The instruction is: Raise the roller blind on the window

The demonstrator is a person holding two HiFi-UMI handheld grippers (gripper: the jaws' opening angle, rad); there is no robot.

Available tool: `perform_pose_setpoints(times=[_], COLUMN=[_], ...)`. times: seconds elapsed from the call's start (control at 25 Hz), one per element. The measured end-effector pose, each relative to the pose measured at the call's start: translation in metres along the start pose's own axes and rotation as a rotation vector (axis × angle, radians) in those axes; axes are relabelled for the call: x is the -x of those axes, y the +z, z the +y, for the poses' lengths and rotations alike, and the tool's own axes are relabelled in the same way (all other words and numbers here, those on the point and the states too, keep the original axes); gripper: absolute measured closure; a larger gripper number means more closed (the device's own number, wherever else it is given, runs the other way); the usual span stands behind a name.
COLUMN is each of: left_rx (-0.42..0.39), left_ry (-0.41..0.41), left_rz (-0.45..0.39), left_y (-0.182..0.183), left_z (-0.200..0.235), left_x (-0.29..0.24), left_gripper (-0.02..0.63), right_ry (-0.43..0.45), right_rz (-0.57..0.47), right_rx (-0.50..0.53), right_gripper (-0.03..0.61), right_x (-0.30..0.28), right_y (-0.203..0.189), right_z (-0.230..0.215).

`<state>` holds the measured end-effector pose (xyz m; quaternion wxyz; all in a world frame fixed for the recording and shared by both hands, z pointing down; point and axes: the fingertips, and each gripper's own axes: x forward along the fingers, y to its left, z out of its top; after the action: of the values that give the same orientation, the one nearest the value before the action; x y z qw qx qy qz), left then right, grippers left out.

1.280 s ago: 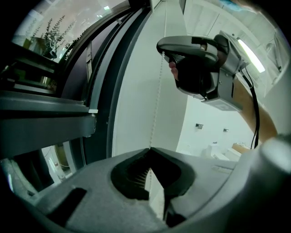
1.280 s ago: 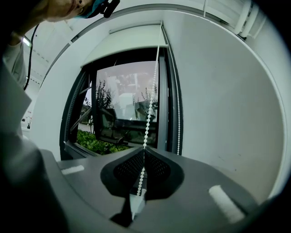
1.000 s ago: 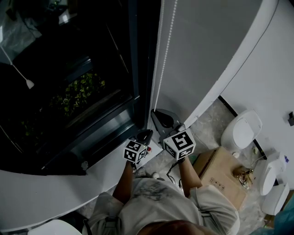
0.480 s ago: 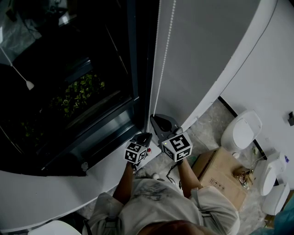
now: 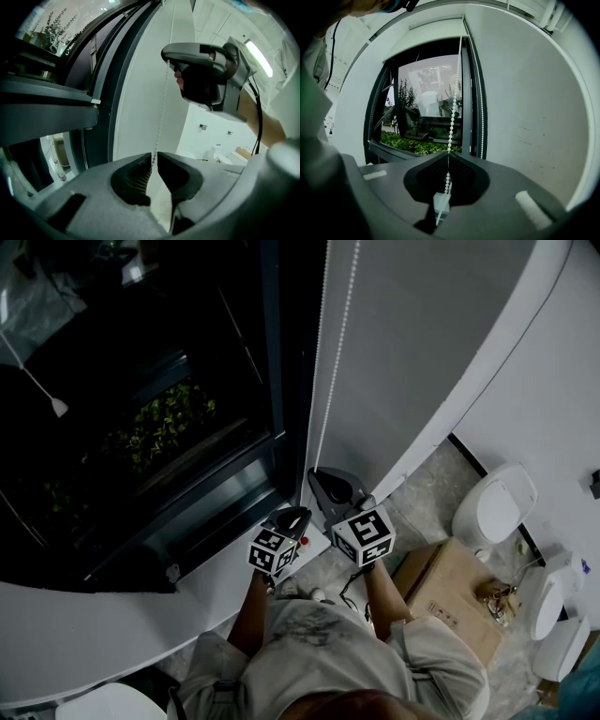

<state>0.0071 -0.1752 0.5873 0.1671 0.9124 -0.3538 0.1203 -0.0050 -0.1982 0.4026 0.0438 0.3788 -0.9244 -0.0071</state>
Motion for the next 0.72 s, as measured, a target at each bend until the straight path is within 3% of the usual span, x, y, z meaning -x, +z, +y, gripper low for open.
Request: perform_pose_setpoints(times=[0.28,0.52,0.72], left_rx=[-0.047,-0.155,-0.254], left_ry=[0.011,0.024,0.006], left_rz=[-0.142,-0.308,-0.398], left_y=[0.071,0.165,0.228], left_z=[-0.008,-0.022,-0.042], left_x=[0.041,0.08,0.095], left_gripper=[0.541,0.535,0.532], right_ry=[0.009,0.015,0.019], right_rz=[-0.005,-0.008,-0.005], right_rx=[0.002,0.001,0.001], right_gripper=[0.568,0.568,0.568], right_x=[-0.001,-0.002,-0.002], right_y=[0.0,0.001,0.0], right_z=[0.001,0.001,0.002])
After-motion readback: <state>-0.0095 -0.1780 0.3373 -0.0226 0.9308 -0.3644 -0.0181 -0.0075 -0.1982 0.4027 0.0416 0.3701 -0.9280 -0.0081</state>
